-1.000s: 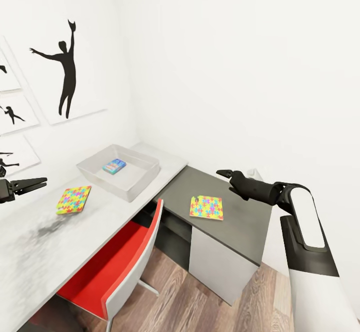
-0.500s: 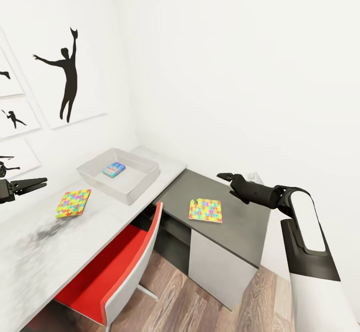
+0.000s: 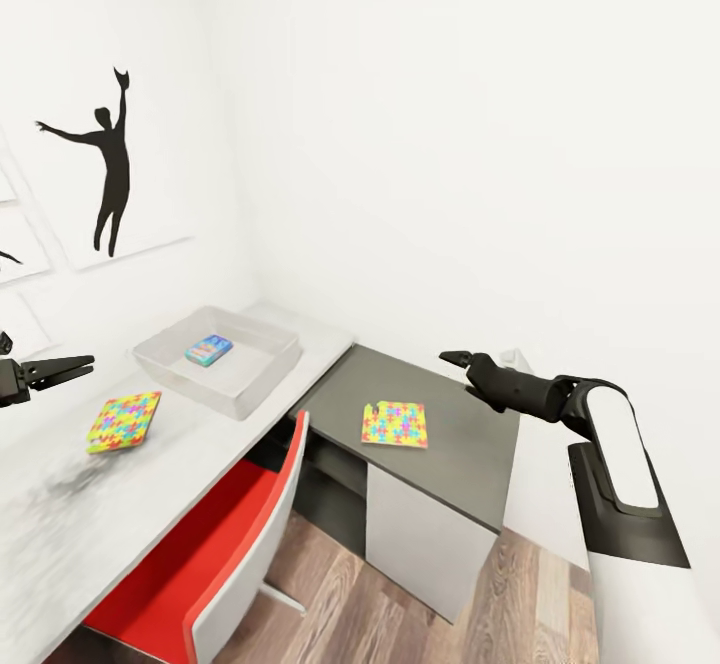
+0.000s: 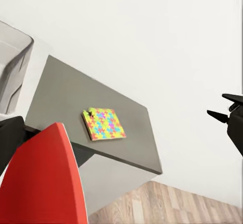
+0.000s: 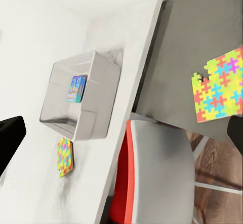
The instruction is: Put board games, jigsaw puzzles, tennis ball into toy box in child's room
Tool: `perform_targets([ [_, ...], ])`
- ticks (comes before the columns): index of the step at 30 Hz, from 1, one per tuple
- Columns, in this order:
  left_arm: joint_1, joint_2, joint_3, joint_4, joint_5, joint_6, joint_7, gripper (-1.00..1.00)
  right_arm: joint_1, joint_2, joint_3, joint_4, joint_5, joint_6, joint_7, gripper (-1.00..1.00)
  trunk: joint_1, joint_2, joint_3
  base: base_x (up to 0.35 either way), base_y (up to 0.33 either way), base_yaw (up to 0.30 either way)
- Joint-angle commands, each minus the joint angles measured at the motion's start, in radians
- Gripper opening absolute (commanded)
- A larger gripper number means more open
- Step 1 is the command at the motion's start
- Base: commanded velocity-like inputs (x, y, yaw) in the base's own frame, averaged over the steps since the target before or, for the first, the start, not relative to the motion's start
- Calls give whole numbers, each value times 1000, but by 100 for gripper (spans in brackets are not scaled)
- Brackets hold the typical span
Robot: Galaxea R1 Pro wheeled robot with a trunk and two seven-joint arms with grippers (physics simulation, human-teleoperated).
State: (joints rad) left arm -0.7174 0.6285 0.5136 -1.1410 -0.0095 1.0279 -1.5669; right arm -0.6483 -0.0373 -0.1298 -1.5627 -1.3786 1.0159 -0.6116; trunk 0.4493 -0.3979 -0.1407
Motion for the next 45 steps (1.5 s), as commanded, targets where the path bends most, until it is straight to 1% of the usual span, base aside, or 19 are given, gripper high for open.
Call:
perform_targets([
  [1, -1, 0, 0, 0, -1, 11, -4, 100, -1, 0, -1, 0, -10, 3, -10, 100, 1, -2, -1, -14, -32, -215],
  [9, -1, 0, 0, 0, -1, 11, -4, 100, -1, -1, -1, 0, -10, 3, -10, 100, 1, -2, 9, -91, -141, -221],
  [19, -1, 0, 0, 0, -1, 11, -4, 100, -1, -3, -1, 10, -7, 2, -12, 100, 1, -2, 20, -125, -247, -224],
  [23, 0, 0, 0, 0, -1, 11, -4, 100, 18, -3, -3, 14, -5, 0, -14, 100, 1, -2, 25, -86, -270, -225],
  [27, 1, 0, 0, -1, -1, 11, -4, 100, 37, -4, -21, 17, -3, -1, -15, 100, 1, -2, 30, -26, -260, -226],
  [29, 1, -1, 0, 0, -1, 11, -4, 100, 43, -6, -28, 22, 8, -2, -16, 100, 1, -2, 32, -8, -248, -226],
  [32, 1, -2, 0, 0, -1, 11, -4, 100, 69, -8, -37, 31, 47, -2, -16, 100, 1, -2, 35, -3, -235, -227],
  [33, 1, -2, 0, 0, -1, 11, -4, 100, 73, -8, -39, 32, 53, -2, -16, 100, 1, -2, 36, -1, -227, -227],
  [35, 1, -3, 0, 0, -1, 11, -4, 100, 81, -9, -52, 44, 80, -5, -15, 100, 1, -2, 39, -1, -223, -227],
  [37, 1, -3, 0, 0, -1, 11, -4, 100, 97, -10, -67, 83, 119, -13, -15, 100, 1, -2, 41, 0, -221, -227],
  [39, 1, -3, 0, 0, -1, 11, -4, 100, 111, -10, -76, 133, 171, -33, -14, 100, 1, -2, 43, 0, -220, -227],
  [40, 2, -3, 0, 0, -1, 11, -4, 100, 114, -10, -77, 147, 187, -40, -13, 100, 1, -2, 44, 0, -219, -227],
  [41, 2, -3, 0, 0, -1, 11, -4, 100, 119, -10, -78, 180, 220, -59, -13, 100, 1, -2, 45, 0, -219, -227],
  [43, 4, -3, 0, 0, -1, 11, -4, 100, 135, -8, -76, 262, 306, -111, -11, 100, 1, -2, 48, 0, -215, -222],
  [44, 5, -4, 0, 0, -1, 11, -4, 100, 140, -8, -75, 286, 330, -128, -10, 100, 1, -2, 49, 0, -208, -193],
  [45, 5, -4, 0, 0, -1, 11, -4, 100, 148, -4, -74, 339, 383, -166, -9, 100, 1, -2, 49, 0, -196, -128],
])
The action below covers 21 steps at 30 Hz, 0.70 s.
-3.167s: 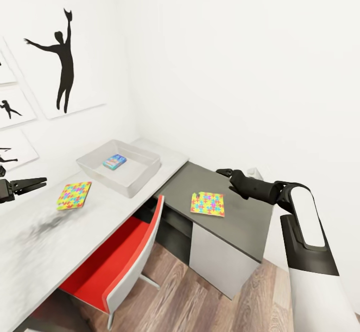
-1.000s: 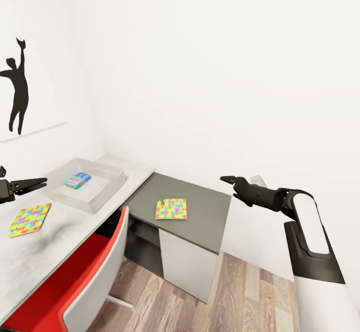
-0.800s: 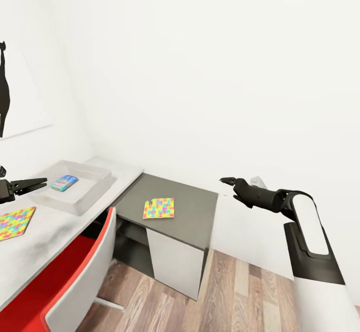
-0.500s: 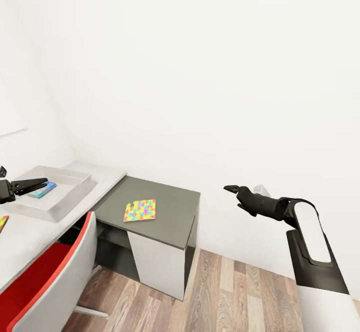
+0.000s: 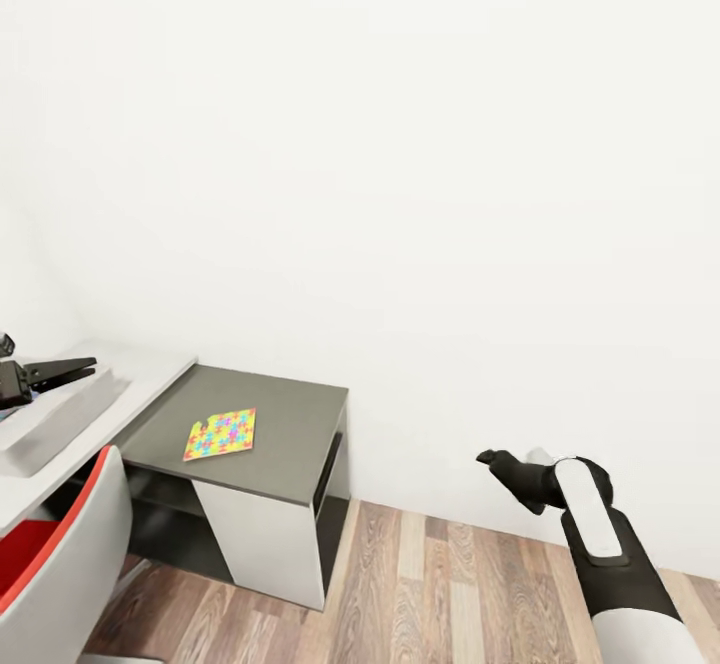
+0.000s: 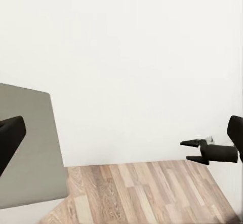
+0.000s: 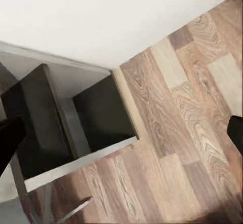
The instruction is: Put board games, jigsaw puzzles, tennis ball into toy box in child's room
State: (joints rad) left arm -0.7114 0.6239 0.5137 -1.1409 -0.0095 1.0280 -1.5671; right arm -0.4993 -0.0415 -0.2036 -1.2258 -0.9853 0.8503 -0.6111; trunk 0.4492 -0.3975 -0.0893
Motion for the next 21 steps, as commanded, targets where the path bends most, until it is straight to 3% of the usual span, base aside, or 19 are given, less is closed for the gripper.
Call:
perform_targets([
  [1, 0, -1, 0, 0, -1, 11, -4, 100, 2, 2, 1, 32, 18, -22, -9, 100, 1, -3, -2, 0, -188, -103],
  [4, 1, -5, -1, 0, -1, 11, -4, 100, 10, 8, 14, 211, 161, -145, -2, 100, 1, -3, -1, 0, -157, -51],
  [5, 1, -5, -1, 0, -1, 11, -4, 100, 11, 9, 19, 251, 188, -173, 0, 100, 1, -3, -1, 0, -125, -27],
  [7, 1, -7, -2, 0, -1, 10, -4, 100, 13, 12, 42, 413, 275, -300, 14, 100, 1, -3, -1, 0, -69, -14],
  [9, 1, -8, -2, -1, -1, 9, -4, 100, 14, 13, 76, 559, 330, -438, 43, 100, 1, -3, -1, 0, -28, -6],
  [13, 2, -13, -3, 0, -1, 9, -4, 100, 15, 15, 143, 702, 361, -602, 105, 100, 1, -3, -1, 0, -10, -2],
  [16, 7, -18, -3, 0, -1, 6, -4, 100, 26, 28, 220, 796, 376, -708, 155, 100, 1, -3, -1, 0, -3, -1],
  [21, 36, -27, -3, 28, -30, -22, -4, 100, 28, 56, 247, 823, 402, -735, 182, 100, 1, -3, -1, 0, 0, 0],
])
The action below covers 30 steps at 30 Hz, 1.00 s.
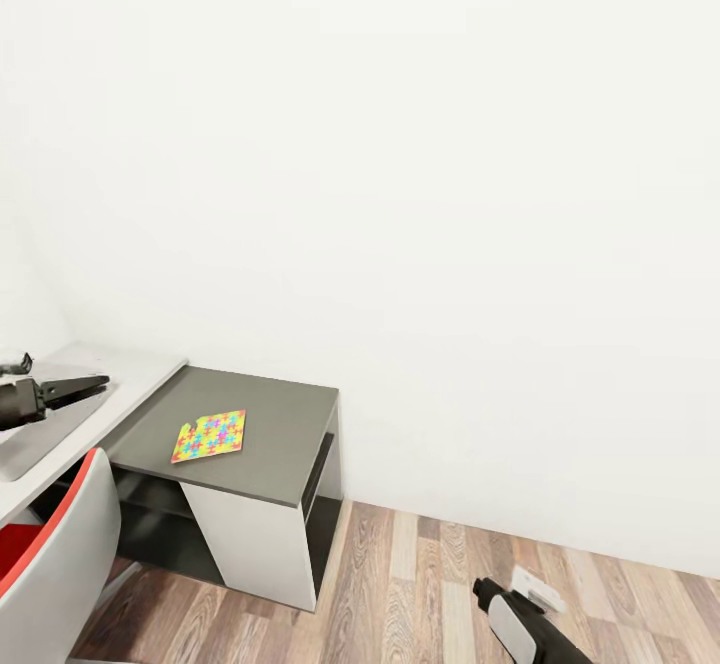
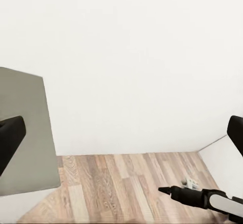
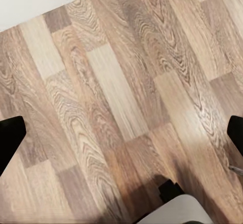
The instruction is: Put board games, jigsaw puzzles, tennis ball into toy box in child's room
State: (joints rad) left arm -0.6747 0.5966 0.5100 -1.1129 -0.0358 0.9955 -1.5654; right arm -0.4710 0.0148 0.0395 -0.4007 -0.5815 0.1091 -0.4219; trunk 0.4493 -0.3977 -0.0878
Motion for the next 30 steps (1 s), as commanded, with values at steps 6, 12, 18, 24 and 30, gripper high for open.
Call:
perform_targets([
  [6, 33, -31, -9, 34, -21, 4, -5, 100, 15, 34, 38, 32, 21, 2, 27, 100, 1, -2, -2, 0, 0, 0],
  [12, 67, -45, -11, 60, -24, 0, -5, 100, 19, 47, 71, 65, 21, 7, 60, 100, 1, -2, -2, 0, 0, -19],
  [18, 94, -46, -11, 61, -24, -2, -5, 100, 20, 47, 73, 99, 20, 7, 94, 100, 1, -2, -2, 0, 0, -223],
  [24, 95, -46, -11, 61, -25, -4, -5, 100, 20, 47, 74, 127, 21, 6, 128, 100, 1, -2, -2, 0, 0, -274],
  [30, 96, -46, -11, 61, -26, -4, -5, 100, 20, 47, 73, 130, 22, 7, 882, 100, 1, -2, -2, 0, 0, -281],
])
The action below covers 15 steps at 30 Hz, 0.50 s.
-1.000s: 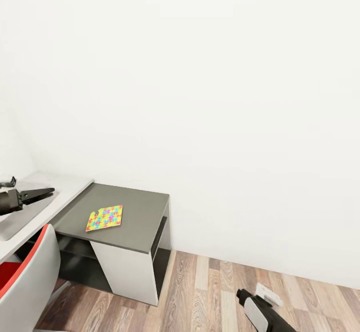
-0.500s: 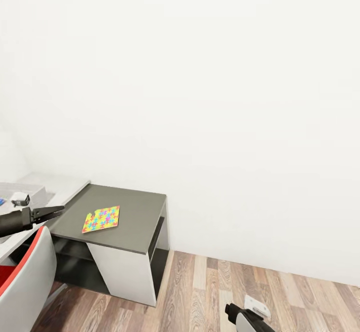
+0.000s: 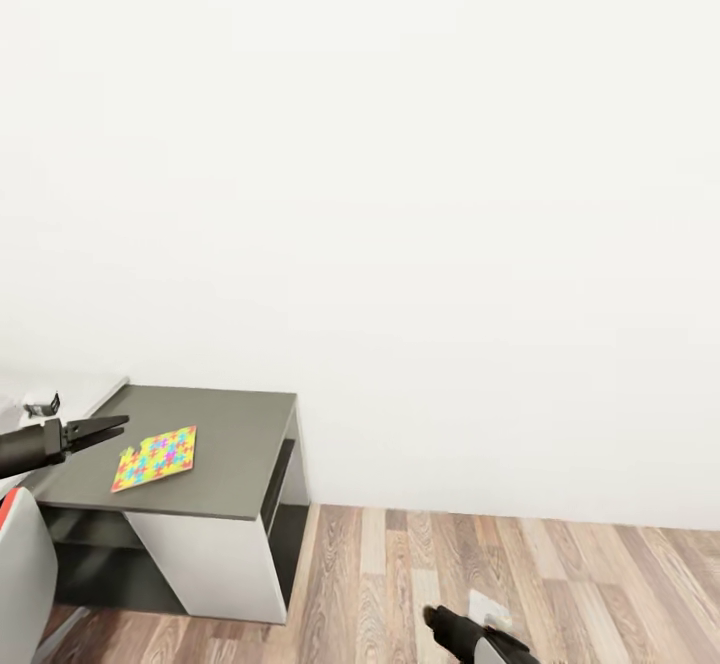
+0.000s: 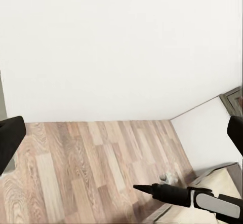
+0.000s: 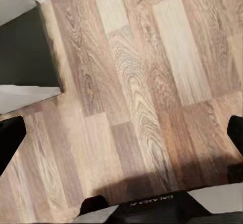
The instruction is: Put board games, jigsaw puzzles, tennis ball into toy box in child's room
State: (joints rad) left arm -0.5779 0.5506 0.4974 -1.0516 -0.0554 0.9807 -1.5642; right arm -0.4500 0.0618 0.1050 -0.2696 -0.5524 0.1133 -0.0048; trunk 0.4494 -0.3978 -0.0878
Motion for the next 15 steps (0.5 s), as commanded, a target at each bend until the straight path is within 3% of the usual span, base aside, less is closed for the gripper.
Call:
perform_targets([
  [1, -1, 0, 1, -1, -6, 8, -7, 100, -1, 0, 7, 0, -8, 2, 465, 100, 1, -2, -2, 0, 0, -281],
  [11, 0, 0, 2, -1, -6, -21, -7, 100, -1, 0, 8, 1, -9, 2, 466, 100, 1, -2, -2, -17, 2, -281],
  [15, 0, 0, 2, -1, -6, -22, -7, 100, -1, 0, 8, 2, -9, 1, 467, 100, 1, -2, -2, -120, 117, -281],
])
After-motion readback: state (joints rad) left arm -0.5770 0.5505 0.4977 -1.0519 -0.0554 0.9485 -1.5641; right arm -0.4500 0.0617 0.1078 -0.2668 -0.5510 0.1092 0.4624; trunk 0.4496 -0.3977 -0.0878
